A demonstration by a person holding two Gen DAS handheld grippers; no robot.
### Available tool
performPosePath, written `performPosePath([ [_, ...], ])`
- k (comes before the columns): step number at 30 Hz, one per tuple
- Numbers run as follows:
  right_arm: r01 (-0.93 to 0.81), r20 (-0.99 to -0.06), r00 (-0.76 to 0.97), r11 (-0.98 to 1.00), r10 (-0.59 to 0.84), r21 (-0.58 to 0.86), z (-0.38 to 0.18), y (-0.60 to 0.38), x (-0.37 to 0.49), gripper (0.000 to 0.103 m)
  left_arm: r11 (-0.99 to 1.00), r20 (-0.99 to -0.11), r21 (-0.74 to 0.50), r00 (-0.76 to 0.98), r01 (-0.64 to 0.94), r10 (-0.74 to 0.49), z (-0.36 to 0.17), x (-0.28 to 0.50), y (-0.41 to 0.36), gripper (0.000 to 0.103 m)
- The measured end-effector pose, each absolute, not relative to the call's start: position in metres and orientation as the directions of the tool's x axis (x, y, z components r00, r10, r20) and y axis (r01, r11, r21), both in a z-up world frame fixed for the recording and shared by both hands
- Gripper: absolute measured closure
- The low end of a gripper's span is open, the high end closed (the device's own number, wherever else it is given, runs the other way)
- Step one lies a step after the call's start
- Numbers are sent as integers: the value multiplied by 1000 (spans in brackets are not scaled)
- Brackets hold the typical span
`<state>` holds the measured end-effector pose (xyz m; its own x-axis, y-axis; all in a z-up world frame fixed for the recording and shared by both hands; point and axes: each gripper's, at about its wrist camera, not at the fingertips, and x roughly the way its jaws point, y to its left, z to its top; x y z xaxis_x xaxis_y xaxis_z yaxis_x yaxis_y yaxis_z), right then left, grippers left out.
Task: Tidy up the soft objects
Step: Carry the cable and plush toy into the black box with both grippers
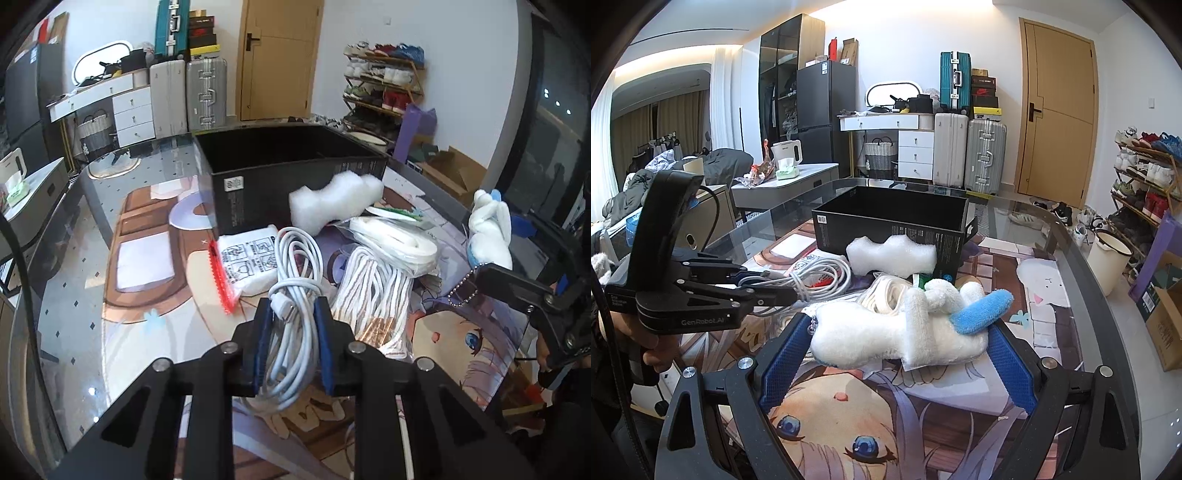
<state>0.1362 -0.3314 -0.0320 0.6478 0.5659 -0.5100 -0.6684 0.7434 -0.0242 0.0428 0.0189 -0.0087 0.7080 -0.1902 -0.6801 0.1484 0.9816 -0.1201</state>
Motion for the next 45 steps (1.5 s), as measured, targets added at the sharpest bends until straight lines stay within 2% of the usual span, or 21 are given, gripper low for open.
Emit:
performPosePath([
  [14, -688, -489, 638, 726, 595, -14, -14, -325, 150, 9, 975, -585, -180, 783, 129, -212, 25, 30, 31, 83],
  [27, -694, -482, 640, 719, 598, -30, 7, -301, 194, 9, 974, -517, -193, 831, 121, -206, 54, 63, 33, 82],
  [45, -676, -506, 643, 737, 575, -22, 8, -257, 257, 9, 980, -512, -189, 844, 67, -157, 54, 130, 43, 82],
])
